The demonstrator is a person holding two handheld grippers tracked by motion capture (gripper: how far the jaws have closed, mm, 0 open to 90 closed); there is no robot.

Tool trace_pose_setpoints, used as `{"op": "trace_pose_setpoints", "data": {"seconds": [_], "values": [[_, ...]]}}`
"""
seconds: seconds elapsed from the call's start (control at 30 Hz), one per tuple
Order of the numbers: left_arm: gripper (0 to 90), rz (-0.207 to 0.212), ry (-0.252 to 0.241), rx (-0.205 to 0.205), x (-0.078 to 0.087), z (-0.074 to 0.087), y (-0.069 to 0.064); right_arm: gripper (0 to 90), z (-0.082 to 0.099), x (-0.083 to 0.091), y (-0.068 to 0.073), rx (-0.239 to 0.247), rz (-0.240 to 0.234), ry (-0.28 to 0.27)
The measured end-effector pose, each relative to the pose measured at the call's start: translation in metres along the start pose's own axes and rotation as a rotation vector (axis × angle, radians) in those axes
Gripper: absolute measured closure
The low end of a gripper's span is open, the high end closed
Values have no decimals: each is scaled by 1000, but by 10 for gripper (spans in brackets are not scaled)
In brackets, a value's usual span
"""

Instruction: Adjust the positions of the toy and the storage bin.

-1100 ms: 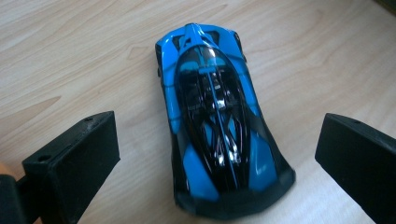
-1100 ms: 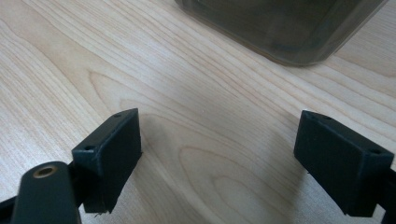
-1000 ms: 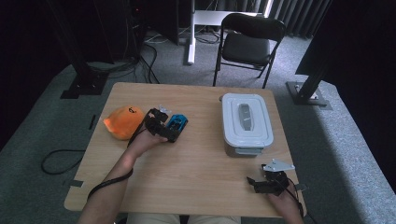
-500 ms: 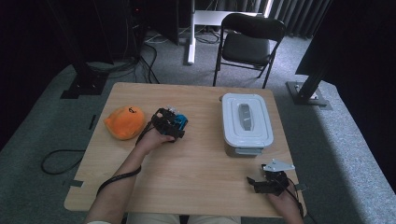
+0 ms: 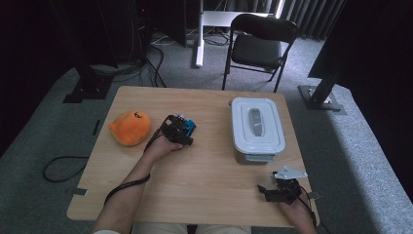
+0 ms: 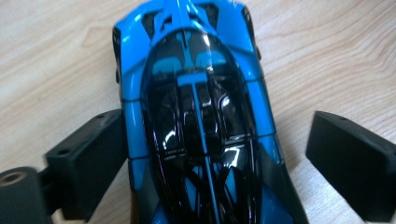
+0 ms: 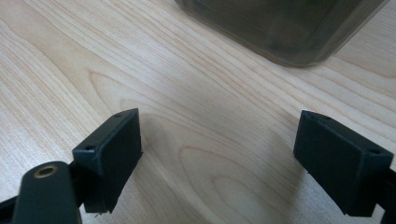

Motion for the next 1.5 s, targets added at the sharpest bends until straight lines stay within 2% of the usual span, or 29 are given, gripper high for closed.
{"op": "trace_pose_setpoints", "data": {"seconds": [0.03, 0.17, 0.43, 0.53, 0.57, 0.63, 0.73, 0.9, 1.13, 1.27, 1.5], "values": [[116, -9, -3, 1, 0, 1, 0, 147, 0, 0, 0, 0, 0, 1], [229, 0, -18, 27, 3, 4, 5, 147, 0, 0, 0, 0, 1, 0], [247, -17, -14, 27, 4, 4, 3, 147, 0, 0, 0, -5, 2, 2], [252, -16, -16, 18, 5, 4, 2, 147, 0, 0, 0, -6, 2, 2], [252, -12, -16, 4, 6, 6, 2, 147, 0, 0, 0, -7, 1, 2], [253, 0, -16, 4, 8, 7, 2, 147, 0, 0, 0, -6, 2, 2], [252, -9, -19, 10, 10, 9, 2, 147, 0, 0, -1, -7, 1, 2], [252, 6, -26, -28, 23, 15, 1, 147, 0, 0, -1, -9, 1, 2], [251, 4, -53, -26, 47, 25, 4, 147, 0, 0, -1, -11, 3, 2], [251, -1, -74, -41, 62, 37, 4, 147, 0, 0, -1, -17, 4, 3], [250, 3, -73, -62, 81, 65, 0, 147, 0, 0, -1, -21, 6, 3]]}}
Point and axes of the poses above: each handheld gripper's, and its own axes: x roughly backward along the jaws, z roughly out of its underside, y roughly to its left, the point moved 3 cm from there along -x, roughly forward along the jaws, and after that the axes turned 7 degrees about -x, right-handed, at the moved point
